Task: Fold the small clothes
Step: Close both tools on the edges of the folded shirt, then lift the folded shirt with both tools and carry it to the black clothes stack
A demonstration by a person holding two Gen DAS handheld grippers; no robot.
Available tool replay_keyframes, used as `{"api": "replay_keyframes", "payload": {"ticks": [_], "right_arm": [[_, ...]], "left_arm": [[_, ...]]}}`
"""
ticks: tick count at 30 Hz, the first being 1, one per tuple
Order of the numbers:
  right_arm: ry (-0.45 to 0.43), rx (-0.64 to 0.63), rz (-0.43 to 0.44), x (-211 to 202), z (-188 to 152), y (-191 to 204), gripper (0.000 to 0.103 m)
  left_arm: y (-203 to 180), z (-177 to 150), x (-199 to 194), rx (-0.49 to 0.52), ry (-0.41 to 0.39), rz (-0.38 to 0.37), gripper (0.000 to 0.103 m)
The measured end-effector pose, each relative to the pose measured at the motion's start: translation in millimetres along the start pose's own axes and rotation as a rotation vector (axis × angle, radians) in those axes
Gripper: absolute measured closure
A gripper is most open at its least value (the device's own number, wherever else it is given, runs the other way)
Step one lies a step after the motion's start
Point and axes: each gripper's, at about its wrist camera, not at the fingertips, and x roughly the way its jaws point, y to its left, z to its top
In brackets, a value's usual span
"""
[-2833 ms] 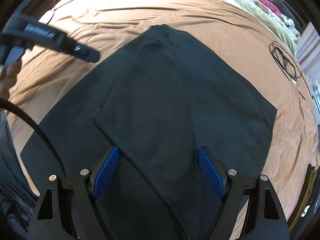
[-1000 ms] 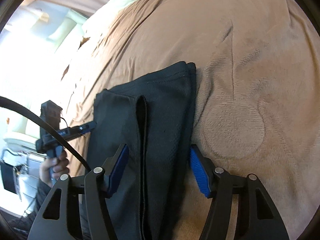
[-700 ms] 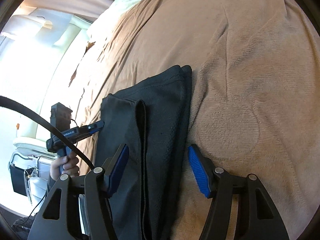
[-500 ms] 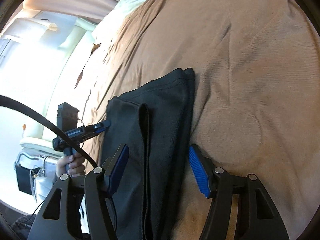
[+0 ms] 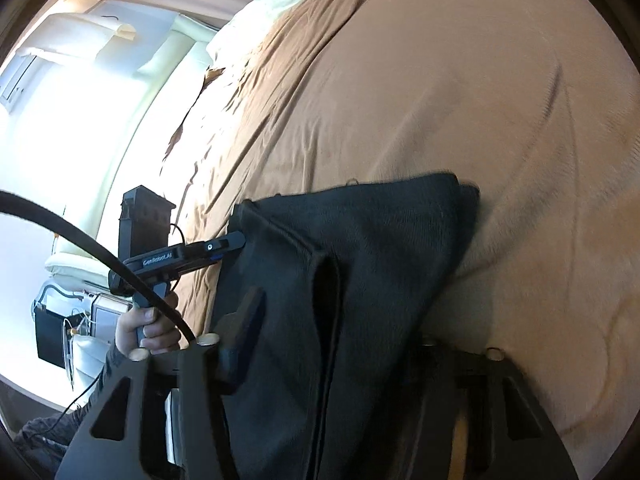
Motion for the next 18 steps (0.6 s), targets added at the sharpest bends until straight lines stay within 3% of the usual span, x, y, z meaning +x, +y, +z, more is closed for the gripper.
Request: {"api": "replay_keyframes", "payload": {"ticks": [6,18], "right_arm": [[0.007,-0.046,-0.075,8.9,1.2,15.0,0.09],[-0.07,-0.137,-0.108,-16.7,-16.7,71.1,0.094]], "left_arm": [[-1.4,-1.5,-3.5,0.013,-0.015,0.02,0.092],[-28.3,-7.8,-43.2,0.077,-0.07,-0.021,0.098]]}}
